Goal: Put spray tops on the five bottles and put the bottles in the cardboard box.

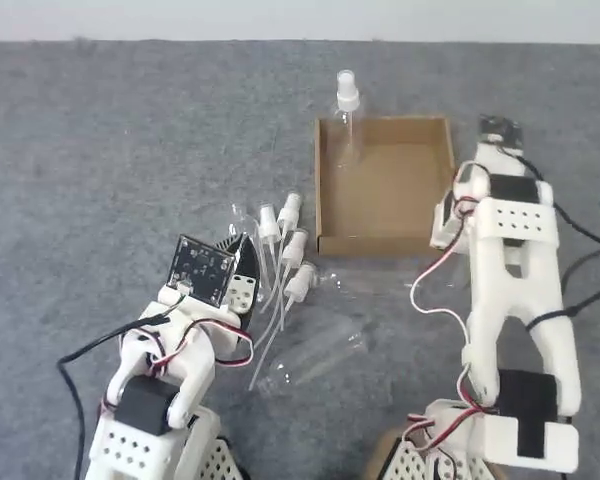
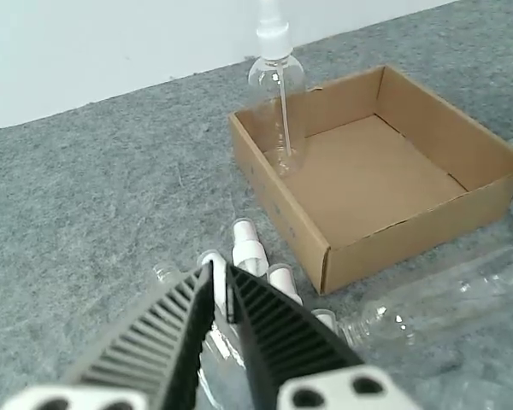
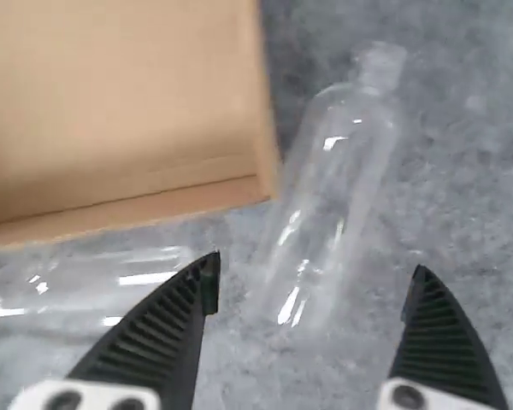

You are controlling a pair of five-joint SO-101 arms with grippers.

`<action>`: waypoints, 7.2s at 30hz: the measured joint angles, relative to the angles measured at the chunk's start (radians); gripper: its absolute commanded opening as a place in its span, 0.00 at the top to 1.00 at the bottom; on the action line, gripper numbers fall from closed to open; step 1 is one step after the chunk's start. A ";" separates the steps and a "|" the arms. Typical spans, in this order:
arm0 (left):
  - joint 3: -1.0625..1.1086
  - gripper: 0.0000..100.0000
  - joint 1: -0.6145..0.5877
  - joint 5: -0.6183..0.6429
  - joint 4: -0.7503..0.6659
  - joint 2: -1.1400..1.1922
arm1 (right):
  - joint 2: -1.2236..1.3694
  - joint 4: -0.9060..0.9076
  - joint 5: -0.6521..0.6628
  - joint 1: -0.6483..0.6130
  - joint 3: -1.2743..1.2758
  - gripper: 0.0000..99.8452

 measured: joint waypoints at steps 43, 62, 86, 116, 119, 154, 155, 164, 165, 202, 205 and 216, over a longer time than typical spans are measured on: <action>0.000 0.99 0.000 0.000 0.000 0.000 | -0.018 -0.124 0.222 0.311 0.063 0.72; 0.000 0.99 0.000 0.000 0.000 0.000 | 0.368 -0.077 0.416 0.267 -0.238 0.79; 0.000 0.99 0.000 0.000 0.000 0.000 | 0.582 0.032 0.879 0.427 -0.371 0.85; 0.091 0.99 -0.241 -0.031 0.025 0.000 | 0.580 0.124 0.898 0.405 -0.436 0.71; 0.095 0.99 -0.238 -0.031 0.025 0.000 | 0.578 0.152 0.862 0.368 -0.483 0.71; 0.069 0.99 -0.245 -0.031 0.035 0.008 | 0.687 0.158 0.891 0.417 -0.586 1.00; 0.052 0.99 -0.247 -0.031 0.044 0.009 | 0.687 0.158 0.891 0.423 -0.586 1.00; -0.046 0.99 -0.241 -0.031 0.095 0.012 | 0.634 0.221 0.891 0.456 -0.586 1.00; -0.063 0.99 -0.241 -0.031 0.095 0.035 | 0.621 0.222 0.891 0.460 -0.586 1.00; -0.563 0.86 -0.083 -0.060 -0.129 1.258 | 0.605 0.222 0.891 0.474 -0.586 0.99; -0.566 0.86 -0.080 -0.072 -0.147 1.356 | 0.605 0.222 0.891 0.474 -0.586 0.99; -0.583 0.86 -0.187 -0.170 -0.155 1.413 | 0.605 0.222 0.891 0.474 -0.586 0.99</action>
